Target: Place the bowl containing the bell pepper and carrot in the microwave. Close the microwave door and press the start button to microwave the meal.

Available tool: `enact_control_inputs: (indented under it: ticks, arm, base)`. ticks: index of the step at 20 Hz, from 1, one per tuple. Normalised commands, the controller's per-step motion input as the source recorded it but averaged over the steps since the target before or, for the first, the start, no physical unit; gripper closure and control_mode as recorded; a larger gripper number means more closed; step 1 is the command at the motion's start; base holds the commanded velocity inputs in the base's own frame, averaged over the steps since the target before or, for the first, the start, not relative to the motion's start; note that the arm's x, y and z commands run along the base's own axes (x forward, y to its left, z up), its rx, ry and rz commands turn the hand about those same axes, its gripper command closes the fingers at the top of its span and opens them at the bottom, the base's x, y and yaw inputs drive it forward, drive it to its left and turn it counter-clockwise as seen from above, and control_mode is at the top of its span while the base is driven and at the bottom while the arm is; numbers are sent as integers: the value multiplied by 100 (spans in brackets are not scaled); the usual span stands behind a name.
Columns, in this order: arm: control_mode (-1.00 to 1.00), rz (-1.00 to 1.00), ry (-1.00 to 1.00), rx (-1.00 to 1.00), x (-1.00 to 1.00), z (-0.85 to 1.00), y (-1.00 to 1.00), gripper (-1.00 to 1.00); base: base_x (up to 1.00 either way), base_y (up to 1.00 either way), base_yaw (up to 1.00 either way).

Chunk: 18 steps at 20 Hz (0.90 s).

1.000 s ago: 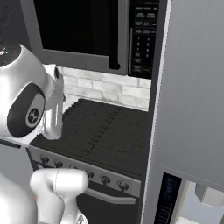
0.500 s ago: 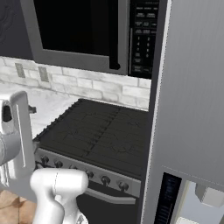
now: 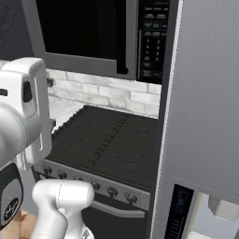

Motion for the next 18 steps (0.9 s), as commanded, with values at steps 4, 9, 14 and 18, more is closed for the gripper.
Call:
enact_control_inputs:
  ticks: [4, 9, 14, 18]
  arm:
    - [-100, 0, 0, 0, 54, -3, 0, -100]
    - [-100, -1, -5, 0, 36, -28, 0, -100]
    - [-100, -1, -8, 0, 31, -38, -9, -100]
    - [-100, 0, -3, 1, 36, -7, -26, -100]
  base:
    - [0, 0, 0]
    - [0, 0, 0]
    - [0, 0, 0]
    - [0, 0, 0]
